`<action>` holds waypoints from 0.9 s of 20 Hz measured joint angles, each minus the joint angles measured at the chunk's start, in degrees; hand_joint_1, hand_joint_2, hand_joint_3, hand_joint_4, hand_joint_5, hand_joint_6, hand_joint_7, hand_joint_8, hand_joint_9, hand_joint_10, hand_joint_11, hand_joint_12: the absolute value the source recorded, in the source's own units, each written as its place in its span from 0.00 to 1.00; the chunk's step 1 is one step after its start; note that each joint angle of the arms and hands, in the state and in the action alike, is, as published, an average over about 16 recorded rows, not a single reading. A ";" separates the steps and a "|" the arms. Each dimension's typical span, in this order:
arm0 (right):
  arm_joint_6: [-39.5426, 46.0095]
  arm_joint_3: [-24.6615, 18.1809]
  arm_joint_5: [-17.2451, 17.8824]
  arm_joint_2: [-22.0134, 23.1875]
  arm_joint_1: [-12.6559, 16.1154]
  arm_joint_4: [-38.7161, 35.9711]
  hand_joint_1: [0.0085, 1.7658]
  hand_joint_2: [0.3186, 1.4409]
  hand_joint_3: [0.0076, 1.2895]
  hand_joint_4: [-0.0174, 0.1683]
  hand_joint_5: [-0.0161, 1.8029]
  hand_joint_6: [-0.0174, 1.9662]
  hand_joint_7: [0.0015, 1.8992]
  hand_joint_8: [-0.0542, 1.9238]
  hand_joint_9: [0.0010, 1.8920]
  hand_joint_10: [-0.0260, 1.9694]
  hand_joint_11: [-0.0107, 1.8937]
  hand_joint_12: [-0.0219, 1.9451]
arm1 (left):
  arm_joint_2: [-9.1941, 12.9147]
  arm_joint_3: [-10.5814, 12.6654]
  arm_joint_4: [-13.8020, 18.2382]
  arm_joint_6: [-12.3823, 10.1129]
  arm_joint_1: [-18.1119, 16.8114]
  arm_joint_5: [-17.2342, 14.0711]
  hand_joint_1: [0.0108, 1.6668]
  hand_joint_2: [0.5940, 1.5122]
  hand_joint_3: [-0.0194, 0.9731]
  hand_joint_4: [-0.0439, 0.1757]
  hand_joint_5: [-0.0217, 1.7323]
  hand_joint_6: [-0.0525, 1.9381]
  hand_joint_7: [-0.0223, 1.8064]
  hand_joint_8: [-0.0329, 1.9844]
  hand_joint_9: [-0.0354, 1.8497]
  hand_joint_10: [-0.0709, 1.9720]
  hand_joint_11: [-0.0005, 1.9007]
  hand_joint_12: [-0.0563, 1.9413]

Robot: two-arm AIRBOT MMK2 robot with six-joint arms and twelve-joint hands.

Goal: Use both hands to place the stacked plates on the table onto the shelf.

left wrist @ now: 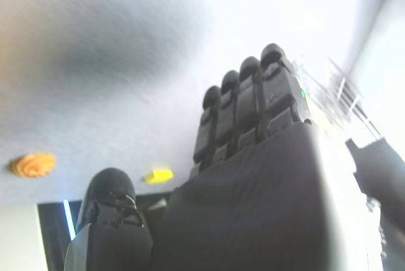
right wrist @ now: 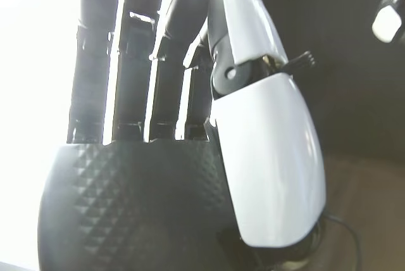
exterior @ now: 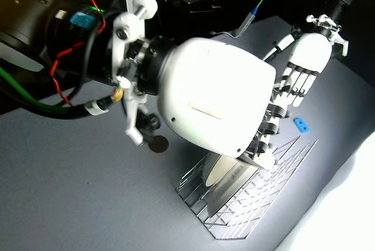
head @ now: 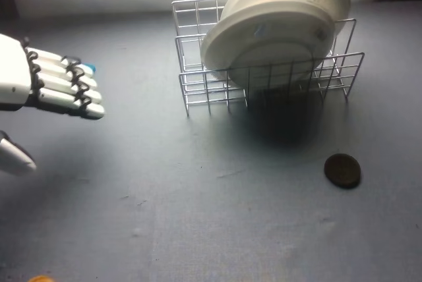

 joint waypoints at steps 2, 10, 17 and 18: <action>-2.12 -1.85 0.68 2.11 -0.53 -2.62 0.67 0.71 0.00 0.11 0.51 0.53 0.56 0.40 0.58 0.21 0.40 0.61 | 0.53 -1.39 -0.03 0.34 -1.18 -0.42 0.01 0.61 0.04 0.21 0.06 0.03 0.06 0.02 0.04 0.04 0.01 0.03; -6.10 -8.69 1.63 9.99 -2.47 -9.67 0.53 0.75 0.00 0.14 0.48 0.35 0.54 0.17 0.51 0.21 0.34 0.62 | 2.52 -5.83 1.09 1.73 -5.99 -1.68 0.00 0.61 0.04 0.21 0.07 0.03 0.07 0.02 0.05 0.04 0.01 0.03; -6.78 -12.50 2.03 13.27 -2.86 -12.34 0.37 0.77 0.00 0.17 0.46 0.14 0.48 0.06 0.41 0.20 0.23 0.61 | 2.91 -6.83 2.57 2.20 -8.25 -1.82 0.00 0.61 0.04 0.20 0.08 0.03 0.08 0.02 0.06 0.04 0.01 0.03; -6.78 -12.70 2.03 13.48 -2.84 -12.47 0.35 0.77 0.00 0.14 0.46 0.10 0.47 0.05 0.40 0.21 0.22 0.61 | 2.91 -6.86 2.73 2.20 -8.37 -1.81 0.00 0.61 0.04 0.20 0.08 0.03 0.08 0.02 0.06 0.04 0.02 0.03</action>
